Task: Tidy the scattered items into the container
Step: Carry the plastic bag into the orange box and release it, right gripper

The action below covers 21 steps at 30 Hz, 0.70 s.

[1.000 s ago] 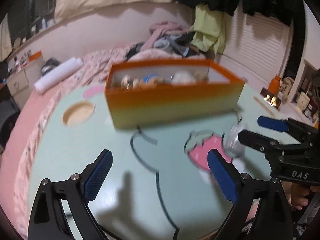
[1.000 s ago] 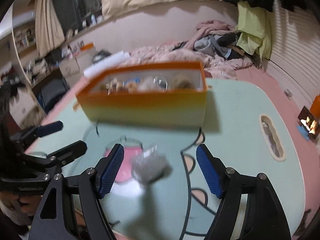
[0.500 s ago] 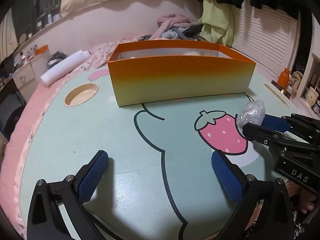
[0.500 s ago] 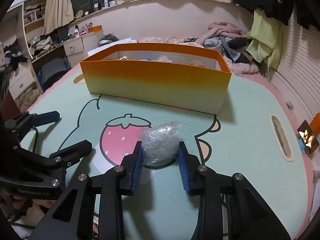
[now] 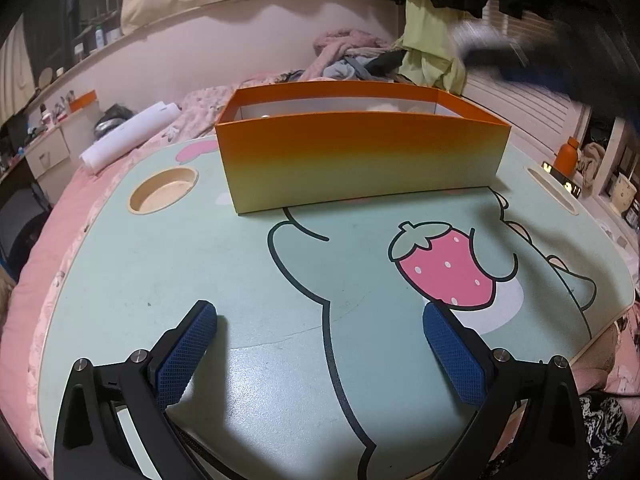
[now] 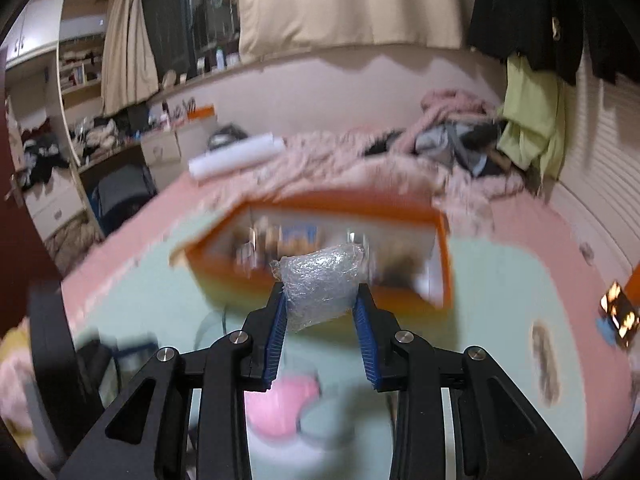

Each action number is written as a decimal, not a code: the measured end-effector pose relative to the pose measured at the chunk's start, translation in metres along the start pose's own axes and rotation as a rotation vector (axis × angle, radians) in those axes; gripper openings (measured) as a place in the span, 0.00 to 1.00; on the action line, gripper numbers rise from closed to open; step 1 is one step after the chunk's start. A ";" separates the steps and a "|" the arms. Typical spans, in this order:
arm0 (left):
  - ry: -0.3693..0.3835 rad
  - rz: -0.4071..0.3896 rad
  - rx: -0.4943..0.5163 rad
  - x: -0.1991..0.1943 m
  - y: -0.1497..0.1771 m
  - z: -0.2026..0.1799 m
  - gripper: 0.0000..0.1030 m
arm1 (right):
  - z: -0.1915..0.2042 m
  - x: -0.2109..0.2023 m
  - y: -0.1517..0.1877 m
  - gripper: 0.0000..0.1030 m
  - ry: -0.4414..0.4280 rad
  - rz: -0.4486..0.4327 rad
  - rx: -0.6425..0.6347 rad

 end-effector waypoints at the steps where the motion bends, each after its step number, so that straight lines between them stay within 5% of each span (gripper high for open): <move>1: 0.000 0.000 0.000 0.000 0.000 0.000 1.00 | 0.001 0.004 -0.009 0.33 0.002 -0.003 0.006; 5: 0.001 -0.002 0.001 0.001 -0.001 0.000 1.00 | 0.000 0.036 -0.028 0.36 0.021 0.046 0.036; 10: 0.001 -0.002 0.001 0.001 -0.001 -0.001 1.00 | -0.011 0.069 -0.013 0.56 0.076 0.156 0.074; 21: 0.000 -0.002 0.000 0.001 -0.001 -0.001 1.00 | -0.031 0.009 0.012 0.72 0.056 0.074 0.132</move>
Point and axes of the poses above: each gripper's, at about its wrist camera, not at the fingertips, and x roughly the way its jaws point, z to its left, y to its underside, the point moved 6 cm from there along x, roughly the way its jaws point, and after that the axes turned 7 degrees about y, right-handed, at the moved point
